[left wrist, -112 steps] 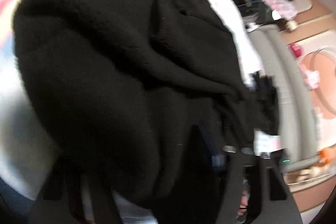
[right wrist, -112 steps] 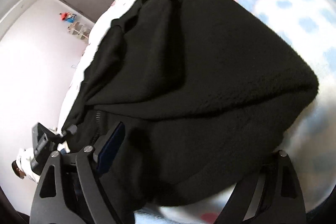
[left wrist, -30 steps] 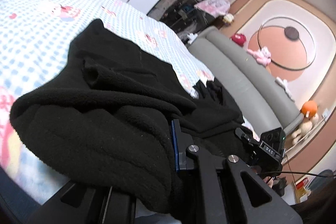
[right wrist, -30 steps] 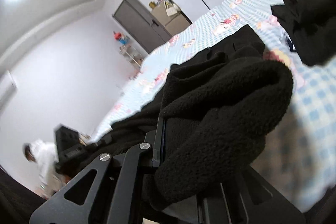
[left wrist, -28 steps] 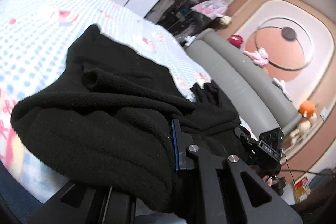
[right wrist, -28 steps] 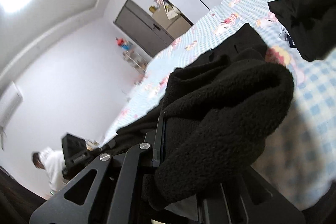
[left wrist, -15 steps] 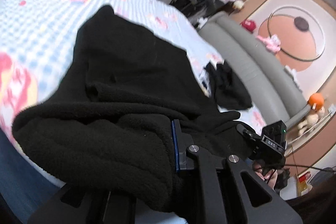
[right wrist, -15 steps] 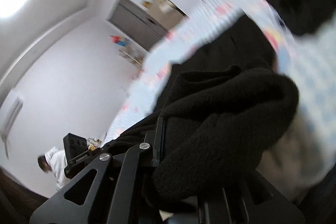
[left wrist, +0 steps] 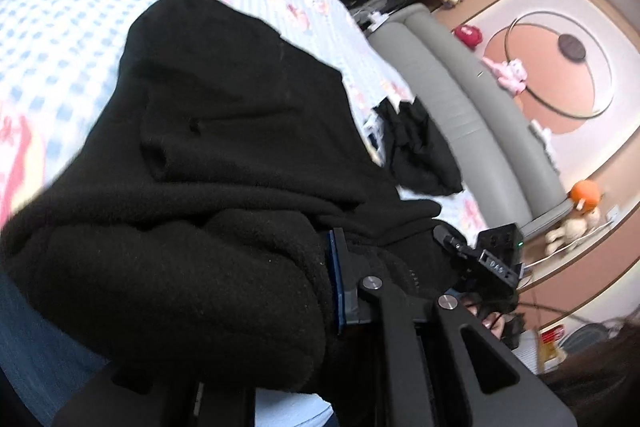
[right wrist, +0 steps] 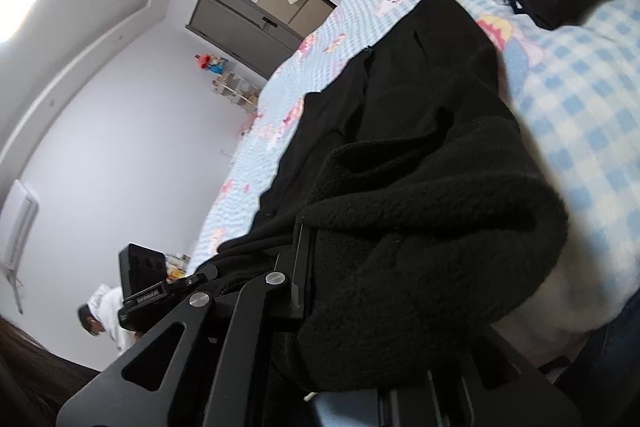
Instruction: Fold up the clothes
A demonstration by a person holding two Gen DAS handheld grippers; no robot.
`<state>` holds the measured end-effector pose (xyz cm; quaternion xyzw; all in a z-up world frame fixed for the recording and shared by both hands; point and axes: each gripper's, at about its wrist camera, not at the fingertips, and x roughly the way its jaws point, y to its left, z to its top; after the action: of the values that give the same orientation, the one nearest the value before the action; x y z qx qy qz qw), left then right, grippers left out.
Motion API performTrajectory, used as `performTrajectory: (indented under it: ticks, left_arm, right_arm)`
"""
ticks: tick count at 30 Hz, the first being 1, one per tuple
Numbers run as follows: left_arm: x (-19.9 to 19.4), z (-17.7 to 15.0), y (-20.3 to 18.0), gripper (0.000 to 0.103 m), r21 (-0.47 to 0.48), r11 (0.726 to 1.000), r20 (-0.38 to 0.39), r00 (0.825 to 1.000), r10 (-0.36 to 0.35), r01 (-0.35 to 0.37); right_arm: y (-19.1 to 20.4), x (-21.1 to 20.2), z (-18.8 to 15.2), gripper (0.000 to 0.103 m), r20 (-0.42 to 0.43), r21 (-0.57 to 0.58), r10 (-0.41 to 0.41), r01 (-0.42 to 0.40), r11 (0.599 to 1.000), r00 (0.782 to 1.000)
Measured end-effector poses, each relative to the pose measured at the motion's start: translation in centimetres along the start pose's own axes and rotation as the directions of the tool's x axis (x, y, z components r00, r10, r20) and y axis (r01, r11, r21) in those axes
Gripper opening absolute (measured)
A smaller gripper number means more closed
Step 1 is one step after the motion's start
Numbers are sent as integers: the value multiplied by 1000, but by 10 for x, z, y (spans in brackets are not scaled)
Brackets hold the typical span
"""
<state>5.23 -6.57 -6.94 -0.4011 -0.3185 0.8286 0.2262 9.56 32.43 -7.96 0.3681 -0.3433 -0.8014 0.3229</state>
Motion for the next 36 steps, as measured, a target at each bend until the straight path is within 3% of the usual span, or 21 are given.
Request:
performTrajectory:
  ticks: [4,6,8,10,11,13,14,16,18,20,23,25,28,31,34,36]
  left_arm:
    - [16,48,5,16,-43,999,1,1000,-3,3]
    - [33,73,9,17,-34,999,12,999,34,-34]
    - [51,96,15,17,-27,996,21,997,80,-79]
    - [74,124,32,19,-86,991,-8,995,99,-100]
    - [83,137,41,20,-125,988,-20,996,84,-86]
    - [93,157,56,30,-212,977,-32,999,29,-35]
    - [95,168,63,36,-257,966,-26,999,-22,15]
    - [94,182,71,74,-307,945,-8,993,-119,111]
    - [93,189,84,78,-368,911,21,982,-190,184]
    - [92,195,96,78,-411,882,44,972,-231,229]
    - [88,189,93,77,-306,950,15,998,-62,63]
    - [75,190,87,77,-228,973,64,997,-32,45]
    - [51,196,91,78,-234,971,163,987,0,39]
    - [33,189,92,78,-232,970,173,978,120,-78]
    - [28,155,95,79,-204,964,134,971,198,-169]
    - [31,125,100,79,-221,958,96,973,209,-184]
  right_arm:
    - [-5,9,38,8,5,36,-4,4,999,1000]
    - [-9,22,61,9,-25,71,-52,54,996,998]
    - [-13,37,86,12,-31,109,-61,64,992,998]
    - [-16,55,109,21,-40,147,-76,81,986,996]
    - [-18,64,121,24,-45,166,-84,90,982,995]
    - [-24,75,141,52,-32,218,-103,107,970,994]
    - [-27,77,150,57,-15,227,-112,112,967,994]
    - [-33,78,165,62,23,241,-136,127,962,990]
    - [-44,80,173,74,45,237,-162,147,960,986]
    - [-59,84,173,75,43,234,-267,250,940,963]
    - [-87,101,159,68,-64,228,-367,372,900,928]
    - [-91,102,148,67,-68,204,-388,394,896,919]
    - [-83,102,141,65,-68,101,-456,461,882,887]
    - [-70,98,139,65,-58,33,-513,515,857,857]
    - [-58,93,143,75,-29,-11,-474,474,880,880]
    - [-52,91,147,85,-21,-44,-436,435,899,900]
